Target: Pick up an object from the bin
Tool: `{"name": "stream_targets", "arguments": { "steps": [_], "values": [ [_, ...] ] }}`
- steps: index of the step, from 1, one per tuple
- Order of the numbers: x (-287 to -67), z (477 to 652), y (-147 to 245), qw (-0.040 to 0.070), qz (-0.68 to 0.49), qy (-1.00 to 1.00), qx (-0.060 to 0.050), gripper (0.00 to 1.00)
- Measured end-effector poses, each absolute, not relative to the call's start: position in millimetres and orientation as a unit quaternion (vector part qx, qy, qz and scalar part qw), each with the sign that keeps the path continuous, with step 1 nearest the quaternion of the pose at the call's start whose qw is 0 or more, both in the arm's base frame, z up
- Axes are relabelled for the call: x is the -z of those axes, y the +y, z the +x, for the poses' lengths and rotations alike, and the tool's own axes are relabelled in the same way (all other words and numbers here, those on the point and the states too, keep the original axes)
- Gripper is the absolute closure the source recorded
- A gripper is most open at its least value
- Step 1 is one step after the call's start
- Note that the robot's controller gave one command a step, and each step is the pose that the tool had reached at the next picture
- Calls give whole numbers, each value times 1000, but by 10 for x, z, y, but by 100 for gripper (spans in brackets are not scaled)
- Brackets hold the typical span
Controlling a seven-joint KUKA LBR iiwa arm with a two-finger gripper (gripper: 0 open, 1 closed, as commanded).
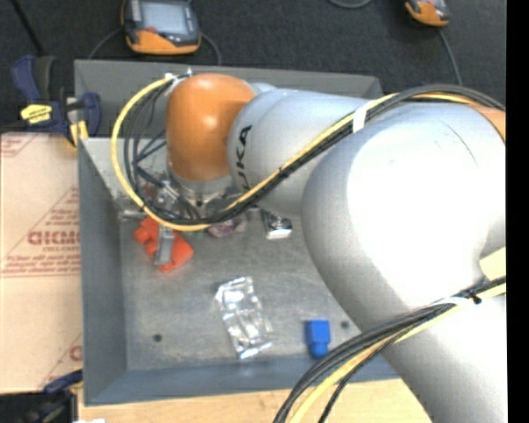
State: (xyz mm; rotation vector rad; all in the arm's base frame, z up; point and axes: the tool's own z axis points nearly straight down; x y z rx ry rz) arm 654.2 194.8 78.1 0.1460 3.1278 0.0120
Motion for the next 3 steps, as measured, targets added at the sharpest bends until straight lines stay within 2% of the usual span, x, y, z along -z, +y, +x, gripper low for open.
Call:
{"name": "stream_targets", "arguments": {
  "steps": [1, 2, 3],
  "values": [
    [-778, 6589, 2075, 6, 65, 998, -3, 100],
    [-778, 6589, 2076, 6, 65, 998, -4, 0],
    [-710, 6317, 1134, 1, 100, 995, 1, 0]
  ]
}}
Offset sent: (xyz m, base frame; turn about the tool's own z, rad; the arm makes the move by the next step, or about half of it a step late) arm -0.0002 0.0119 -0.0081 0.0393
